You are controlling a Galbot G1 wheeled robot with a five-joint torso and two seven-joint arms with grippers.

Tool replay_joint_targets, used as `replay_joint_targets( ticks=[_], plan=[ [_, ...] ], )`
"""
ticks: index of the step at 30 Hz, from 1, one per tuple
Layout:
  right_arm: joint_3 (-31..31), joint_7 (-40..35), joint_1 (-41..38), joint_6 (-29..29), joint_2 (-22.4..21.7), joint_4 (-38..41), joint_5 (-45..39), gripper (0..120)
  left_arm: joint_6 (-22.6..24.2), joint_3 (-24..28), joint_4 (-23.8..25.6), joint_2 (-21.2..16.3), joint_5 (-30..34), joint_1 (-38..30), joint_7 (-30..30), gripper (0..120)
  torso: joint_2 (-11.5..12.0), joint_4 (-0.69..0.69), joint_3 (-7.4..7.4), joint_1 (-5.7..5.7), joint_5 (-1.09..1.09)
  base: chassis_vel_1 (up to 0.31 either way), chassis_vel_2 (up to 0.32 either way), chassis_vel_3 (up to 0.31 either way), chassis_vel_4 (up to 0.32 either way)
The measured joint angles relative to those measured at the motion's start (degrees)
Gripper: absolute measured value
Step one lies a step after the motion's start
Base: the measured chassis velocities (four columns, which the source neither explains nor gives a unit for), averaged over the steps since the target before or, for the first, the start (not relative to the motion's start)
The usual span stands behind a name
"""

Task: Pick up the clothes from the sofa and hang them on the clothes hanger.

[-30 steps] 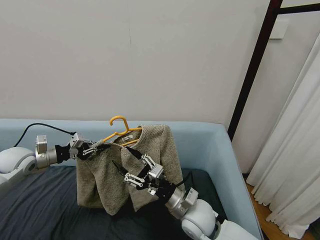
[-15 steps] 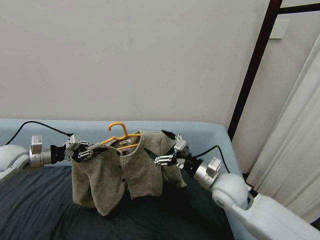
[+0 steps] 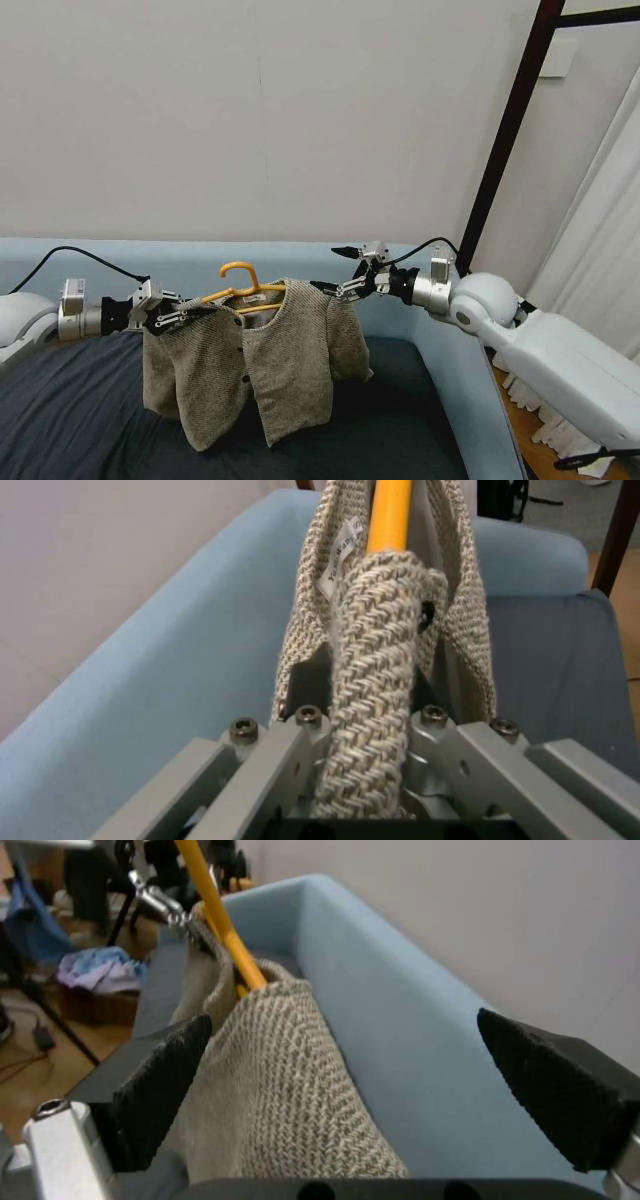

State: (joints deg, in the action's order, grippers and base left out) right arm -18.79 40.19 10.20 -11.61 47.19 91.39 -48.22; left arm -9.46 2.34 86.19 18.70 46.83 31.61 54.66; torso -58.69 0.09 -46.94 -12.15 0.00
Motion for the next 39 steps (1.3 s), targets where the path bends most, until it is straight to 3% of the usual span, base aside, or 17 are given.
replay_joint_targets(
  ticks=[10,29,32,37,39],
  plan=[
    [-3.06,-0.09,-1.78,-2.6,5.21,-5.1,4.93,100,-1.4,-0.62,-0.29,0.57,-1.1,0.98,0.98,7,-0.01,-0.01,0.0,0.0,-0.01,0.0,0.0,0.0,0.0],
    [-2.07,4.94,0.94,-2.8,7.52,-9.03,12.12,100,-1.47,0.33,-0.08,0.92,-1.08,-0.5,1.2,7,-0.01,0.0,0.0,0.0,0.0,0.0,0.0,0.0,0.0],
    [-1.91,5.75,0.96,-2.73,7.32,-9.07,12.36,95,-1.47,0.51,-0.19,0.93,-1.08,-0.78,1.21,7,-0.01,0.0,0.01,0.0,0.0,0.0,0.0,0.0,0.0],
    [-1.8,7.65,0.88,-2.59,6.62,-8.79,12.52,72,-1.47,1.05,-0.39,1.32,-1.27,-1.35,1.37,7,-0.01,0.0,0.01,0.0,0.0,0.0,0.0,0.0,0.0],
    [-1.8,8.08,0.81,-2.58,6.52,-8.73,12.64,68,-1.47,1.23,-0.44,1.39,-1.37,-1.56,1.46,7,-0.01,0.0,0.01,0.0,0.0,0.0,0.0,0.0,0.0]
  ],
)
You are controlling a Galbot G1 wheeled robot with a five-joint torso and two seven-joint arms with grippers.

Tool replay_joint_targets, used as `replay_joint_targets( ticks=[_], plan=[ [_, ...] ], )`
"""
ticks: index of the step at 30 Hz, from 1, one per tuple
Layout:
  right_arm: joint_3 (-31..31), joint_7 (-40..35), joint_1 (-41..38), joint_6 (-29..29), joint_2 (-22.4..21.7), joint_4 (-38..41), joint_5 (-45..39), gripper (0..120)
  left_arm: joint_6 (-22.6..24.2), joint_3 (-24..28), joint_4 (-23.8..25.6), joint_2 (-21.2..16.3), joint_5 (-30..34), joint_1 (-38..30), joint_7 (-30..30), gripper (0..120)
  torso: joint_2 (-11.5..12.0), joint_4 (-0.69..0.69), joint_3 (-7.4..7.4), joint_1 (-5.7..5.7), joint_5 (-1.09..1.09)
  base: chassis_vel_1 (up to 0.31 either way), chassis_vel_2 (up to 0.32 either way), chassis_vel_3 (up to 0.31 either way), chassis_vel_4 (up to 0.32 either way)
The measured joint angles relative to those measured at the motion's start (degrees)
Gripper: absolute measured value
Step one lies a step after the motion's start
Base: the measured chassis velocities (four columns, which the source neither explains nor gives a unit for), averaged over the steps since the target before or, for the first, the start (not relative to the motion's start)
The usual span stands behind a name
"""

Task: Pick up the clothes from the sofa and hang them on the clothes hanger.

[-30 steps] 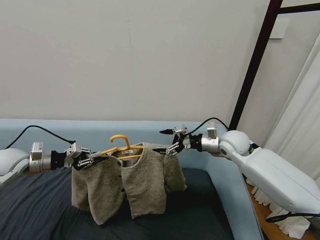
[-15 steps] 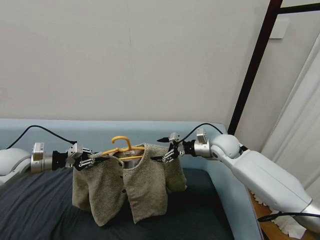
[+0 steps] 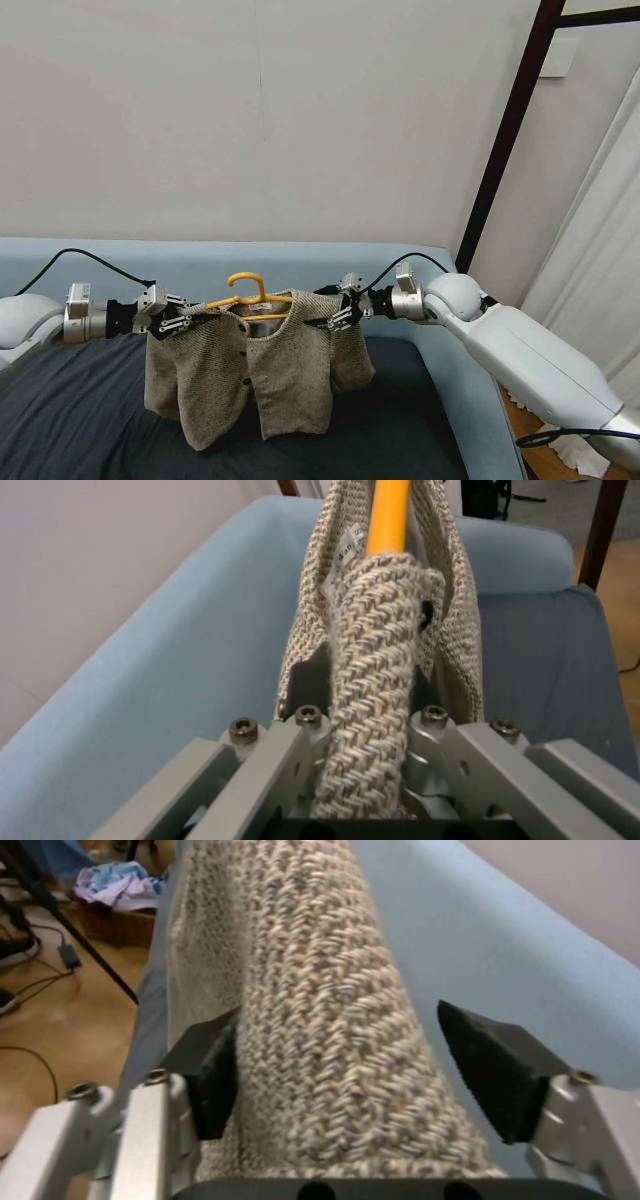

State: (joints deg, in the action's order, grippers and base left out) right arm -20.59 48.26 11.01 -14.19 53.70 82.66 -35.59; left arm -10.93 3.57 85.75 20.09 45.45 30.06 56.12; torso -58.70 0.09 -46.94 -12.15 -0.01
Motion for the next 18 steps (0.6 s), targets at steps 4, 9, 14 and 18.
replay_joint_targets(
  ticks=[4,9,14,18],
  plan=[
    [0.06,2.38,-0.47,0.02,-0.39,0.11,0.79,53,-0.07,1.24,-0.49,0.43,-0.62,-1.41,0.73,7,0.0,0.0,0.0,0.0,0.0,0.0,0.0,0.0,0.0],
    [0.77,7.22,-0.53,0.11,-0.7,-0.19,2.77,34,-0.71,3.11,-1.81,0.83,-1.95,-3.78,2.93,7,0.0,0.0,0.0,0.0,0.01,0.0,0.0,0.0,0.0],
    [1.54,10.78,-0.24,0.37,-1.16,-0.01,4.53,17,-0.87,4.94,-2.99,1.62,-2.26,-6.35,3.85,7,0.0,0.0,0.0,0.0,0.01,0.0,0.0,0.0,0.0],
    [1.93,11.39,0.38,0.47,-1.61,0.65,5.04,8,-0.92,6.47,-3.77,2.42,-2.27,-8.22,3.97,7,0.0,0.01,0.0,0.0,0.01,0.0,0.0,0.0,0.0]
  ],
)
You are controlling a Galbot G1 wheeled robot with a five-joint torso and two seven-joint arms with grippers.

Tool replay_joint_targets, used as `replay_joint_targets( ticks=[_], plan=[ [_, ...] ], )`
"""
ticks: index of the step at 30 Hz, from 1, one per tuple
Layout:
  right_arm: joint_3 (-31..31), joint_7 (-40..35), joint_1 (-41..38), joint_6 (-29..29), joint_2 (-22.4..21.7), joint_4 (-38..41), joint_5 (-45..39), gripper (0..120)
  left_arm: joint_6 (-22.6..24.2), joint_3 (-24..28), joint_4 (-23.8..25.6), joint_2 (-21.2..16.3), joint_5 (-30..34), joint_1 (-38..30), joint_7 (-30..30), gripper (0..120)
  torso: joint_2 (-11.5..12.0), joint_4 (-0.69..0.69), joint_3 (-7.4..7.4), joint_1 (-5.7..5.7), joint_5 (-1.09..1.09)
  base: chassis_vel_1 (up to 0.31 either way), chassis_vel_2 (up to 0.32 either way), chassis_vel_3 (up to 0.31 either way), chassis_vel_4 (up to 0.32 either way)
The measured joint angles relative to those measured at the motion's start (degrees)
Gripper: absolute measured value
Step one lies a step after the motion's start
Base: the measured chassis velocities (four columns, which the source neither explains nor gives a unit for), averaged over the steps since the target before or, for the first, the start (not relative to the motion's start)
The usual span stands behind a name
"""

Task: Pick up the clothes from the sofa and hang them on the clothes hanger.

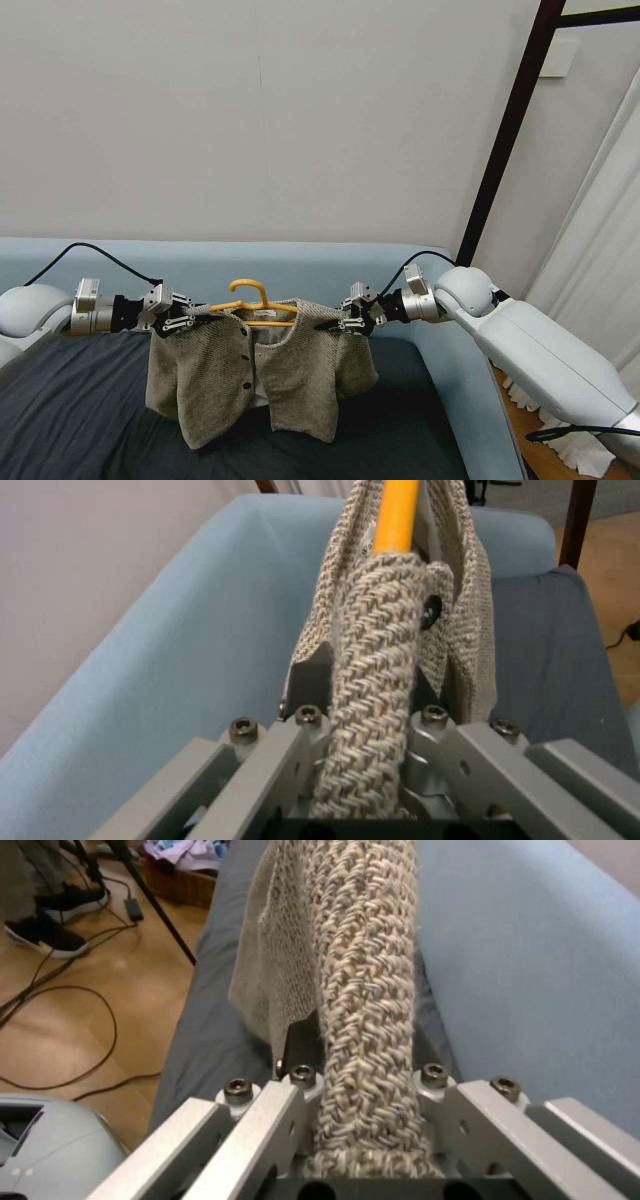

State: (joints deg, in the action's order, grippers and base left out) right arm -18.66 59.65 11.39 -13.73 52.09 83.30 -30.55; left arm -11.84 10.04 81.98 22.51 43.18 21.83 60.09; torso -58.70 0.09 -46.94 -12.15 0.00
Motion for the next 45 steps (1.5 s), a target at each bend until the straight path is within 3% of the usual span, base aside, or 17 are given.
replay_joint_targets(
  ticks=[5,9,12,19,29,35,36,37,39,43,44,45],
  plan=[
    [0.5,-1.1,0.95,0.06,-0.28,0.59,-0.02,8,-0.81,1.26,-0.86,0.61,0.41,-1.26,0.02,7,0.0,-0.01,0.0,0.0,0.0,0.0,0.0,0.0,0.0],
    [1.18,-2.0,1.72,0.17,-0.46,1.03,-0.38,8,-1.7,1.58,-1.5,0.96,1.8,-1.88,-0.15,16,0.0,0.0,0.0,0.0,0.0,0.0,0.0,0.0,0.0],
    [2.25,-2.65,2.24,0.19,-1.01,1.25,-0.96,8,-4.64,2.36,-2.91,1.24,4.62,-2.9,0.37,31,0.0,-0.01,0.0,0.0,-0.01,0.0,0.0,0.0,0.0],
    [3.68,-3.54,3.96,0.26,-2.37,2.53,-3.07,8,-7.91,2.5,-4.62,1.38,8.4,-4.02,4.23,53,0.0,0.0,0.0,0.0,0.0,0.0,0.0,0.0,0.0],
    [6.06,-8.25,8.83,-0.02,-3.94,6.05,-9.78,8,-8.25,-2.72,-3.69,-0.36,10.1,0.7,5.6,93,0.0,-0.01,0.0,0.0,-0.02,0.0,0.0,0.0,0.0],
    [7.34,-10.55,10.35,-0.17,-4.36,6.88,-10.02,8,-7.44,-9.09,-0.76,-1.47,11.62,7.02,4.04,100,0.0,-0.01,0.0,0.0,0.0,0.0,0.0,0.0,0.0],
    [9.12,-13.36,10.87,-0.51,-4.7,7.54,-11.37,8,-6.91,-14.18,3.54,-2.13,15.43,13.2,-2.22,100,0.0,-0.02,0.01,0.01,0.03,0.0,0.0,0.0,0.0],
    [10.21,-14.81,11.15,-0.56,-4.97,8.02,-12.27,8,-7.21,-16.03,6.5,-2.05,17.33,17.11,-7.91,100,0.0,-0.02,0.0,0.0,0.01,0.0,0.0,0.0,0.0],
    [10.81,-15.49,11.41,-0.58,-5.21,8.38,-12.76,8,-7.38,-16.89,8.21,-1.92,17.89,19.19,-11.47,100,0.0,-0.02,0.0,0.0,-0.02,0.0,0.0,0.0,0.0],
    [15.1,-18.95,14.05,-0.81,-7.95,11.82,-15.72,8,-6.88,-18.45,20.79,0.6,16.21,30.25,-37.84,100,0.0,0.02,0.01,0.0,0.0,0.0,0.0,0.0,0.0],
    [15.1,-18.95,14.05,-0.81,-7.95,11.82,-15.72,8,-6.88,-18.45,20.79,0.6,16.21,30.25,-37.84,100,0.0,0.02,0.01,0.0,0.0,0.0,0.0,0.0,0.0],
    [15.75,-19.43,14.42,-0.81,-8.25,12.45,-16.24,8,-6.13,-18.34,22.81,1.39,14.91,31.83,-43.25,100,0.0,0.03,0.01,0.0,0.01,0.0,0.0,0.0,0.0]
  ],
)
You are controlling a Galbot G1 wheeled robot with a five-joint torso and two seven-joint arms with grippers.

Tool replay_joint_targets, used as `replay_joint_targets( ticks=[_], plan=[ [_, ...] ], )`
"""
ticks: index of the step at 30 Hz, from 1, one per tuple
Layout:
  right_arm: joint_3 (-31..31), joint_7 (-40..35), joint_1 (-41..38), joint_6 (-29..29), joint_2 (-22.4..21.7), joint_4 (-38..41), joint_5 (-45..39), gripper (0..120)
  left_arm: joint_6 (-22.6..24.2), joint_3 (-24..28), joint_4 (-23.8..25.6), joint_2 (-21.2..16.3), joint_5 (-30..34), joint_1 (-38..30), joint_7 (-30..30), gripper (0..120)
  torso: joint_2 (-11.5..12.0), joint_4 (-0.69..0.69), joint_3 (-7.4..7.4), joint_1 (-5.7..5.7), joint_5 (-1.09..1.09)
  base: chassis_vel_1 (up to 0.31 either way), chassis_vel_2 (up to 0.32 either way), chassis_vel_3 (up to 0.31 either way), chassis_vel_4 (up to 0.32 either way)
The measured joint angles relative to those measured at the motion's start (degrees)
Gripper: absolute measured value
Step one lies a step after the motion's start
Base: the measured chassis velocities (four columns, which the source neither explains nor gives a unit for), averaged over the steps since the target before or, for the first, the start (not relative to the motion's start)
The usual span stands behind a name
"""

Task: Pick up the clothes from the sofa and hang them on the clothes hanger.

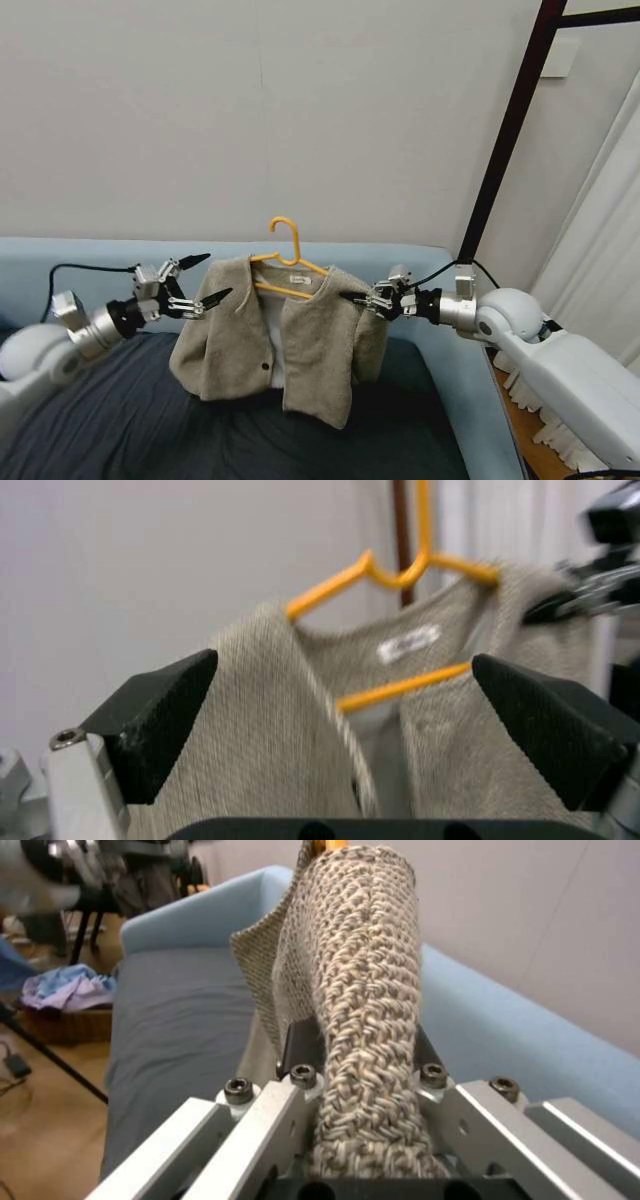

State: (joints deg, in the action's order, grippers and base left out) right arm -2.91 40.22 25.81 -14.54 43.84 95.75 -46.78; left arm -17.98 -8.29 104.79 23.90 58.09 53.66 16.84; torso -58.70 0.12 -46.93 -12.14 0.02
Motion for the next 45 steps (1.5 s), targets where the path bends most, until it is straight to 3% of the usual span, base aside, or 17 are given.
replay_joint_targets(
  ticks=[2,6,14,21,45],
  plan=[
    [1.17,-0.86,0.75,0.01,-0.44,1.4,-0.65,8,2.8,0.49,3.81,2.55,-2.57,2.94,-12.88,100,0.0,-0.02,0.0,0.0,0.0,0.0,0.0,0.0,0.0],
    [1.75,-1.2,1.29,0.12,-0.7,2.8,-0.72,8,4.75,1.14,5.55,5.67,-5.93,5.14,-20.96,100,0.0,-0.03,0.0,0.0,-0.02,0.0,0.0,0.0,0.0],
    [1.4,-0.88,1.45,0.32,-0.32,4.0,0.02,8,4.42,2.73,5.71,10.52,-10.61,5.71,-24.55,100,0.0,-0.04,0.0,0.0,-0.01,0.0,0.0,0.0,0.0],
    [1.17,-0.59,1.32,0.32,-0.2,4.01,0.27,8,4.55,3.73,6.53,12.49,-12.01,5.15,-27.31,99,0.0,-0.03,0.0,-0.01,-0.02,0.0,0.0,0.0,0.0],
    [0.66,-3.08,0.73,-0.27,0.14,4.16,-3.08,8,5.14,5.7,7.86,14.25,-12.07,2.32,-28.47,12,0.0,-0.03,-0.01,-0.01,-0.02,0.0,0.0,0.0,0.0]
  ],
)
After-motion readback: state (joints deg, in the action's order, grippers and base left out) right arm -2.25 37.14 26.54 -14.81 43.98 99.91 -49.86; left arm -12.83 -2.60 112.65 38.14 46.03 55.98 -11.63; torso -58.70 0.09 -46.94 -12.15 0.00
